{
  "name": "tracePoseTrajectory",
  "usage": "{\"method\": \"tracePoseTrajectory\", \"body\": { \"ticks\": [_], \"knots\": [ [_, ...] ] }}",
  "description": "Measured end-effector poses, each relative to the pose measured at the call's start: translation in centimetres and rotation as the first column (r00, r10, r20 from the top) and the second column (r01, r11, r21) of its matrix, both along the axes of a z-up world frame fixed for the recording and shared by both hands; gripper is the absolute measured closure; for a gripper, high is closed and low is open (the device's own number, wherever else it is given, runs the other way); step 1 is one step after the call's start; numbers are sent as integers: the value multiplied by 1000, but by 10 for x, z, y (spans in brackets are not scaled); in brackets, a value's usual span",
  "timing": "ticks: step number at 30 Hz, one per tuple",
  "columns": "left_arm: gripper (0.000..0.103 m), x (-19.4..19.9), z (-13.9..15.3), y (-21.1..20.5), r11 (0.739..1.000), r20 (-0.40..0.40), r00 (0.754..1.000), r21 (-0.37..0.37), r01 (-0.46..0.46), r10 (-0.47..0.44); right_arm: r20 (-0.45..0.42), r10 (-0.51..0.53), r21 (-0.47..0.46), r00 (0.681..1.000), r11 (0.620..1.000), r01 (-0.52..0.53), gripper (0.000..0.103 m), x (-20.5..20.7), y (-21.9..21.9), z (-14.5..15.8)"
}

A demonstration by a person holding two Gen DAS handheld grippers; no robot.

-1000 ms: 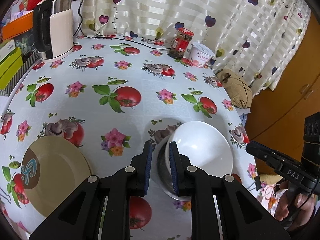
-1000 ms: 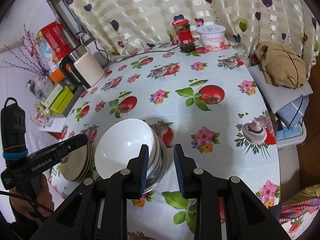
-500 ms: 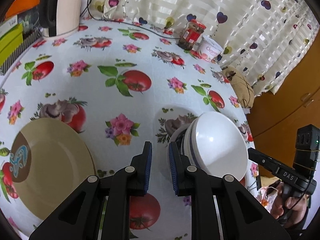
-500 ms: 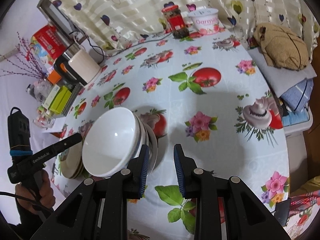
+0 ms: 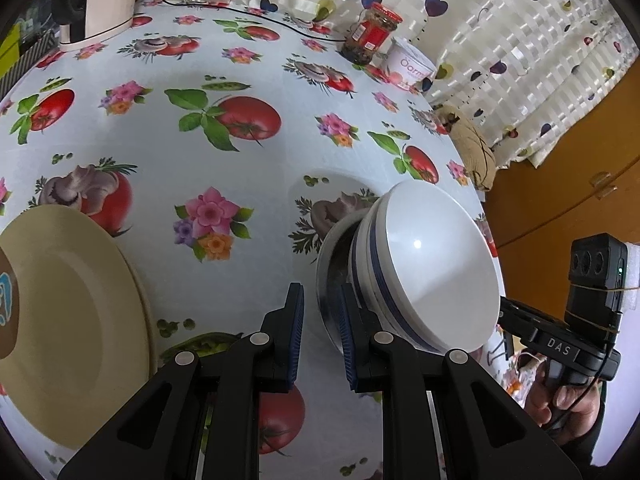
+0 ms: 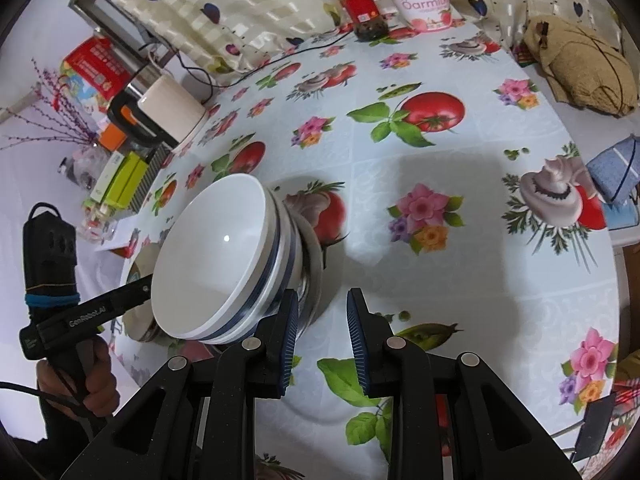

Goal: Organize plates and bowls

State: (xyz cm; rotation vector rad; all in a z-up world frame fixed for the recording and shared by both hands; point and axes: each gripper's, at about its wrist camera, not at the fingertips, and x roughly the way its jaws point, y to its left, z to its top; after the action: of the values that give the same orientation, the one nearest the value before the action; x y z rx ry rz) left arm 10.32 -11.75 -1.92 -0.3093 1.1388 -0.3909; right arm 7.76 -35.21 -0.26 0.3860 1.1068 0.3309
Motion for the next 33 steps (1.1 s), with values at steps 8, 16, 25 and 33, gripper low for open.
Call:
{"method": "tracePoseTrajectory", "body": {
  "ticks": [8, 16, 25, 33],
  "knots": [
    [85, 4, -9, -4, 1000, -27, 999, -7, 18, -18, -21, 17, 6, 1000, 1000, -17, 84, 3, 4, -8],
    [85, 8, -15, -4, 1000, -39, 999, -3, 21, -21, -30, 31, 10, 999, 999, -30, 86, 9, 9, -11],
    [89, 7, -19, -6, 999, -47, 998, -21, 35, -36, -31, 37, 11, 999, 999, -37, 90, 11, 12, -13],
    [91, 6, -18, -9, 999, -28, 998, -19, 47, -48, -25, 37, 15, 999, 999, -37, 91, 11, 12, -14]
  ]
}}
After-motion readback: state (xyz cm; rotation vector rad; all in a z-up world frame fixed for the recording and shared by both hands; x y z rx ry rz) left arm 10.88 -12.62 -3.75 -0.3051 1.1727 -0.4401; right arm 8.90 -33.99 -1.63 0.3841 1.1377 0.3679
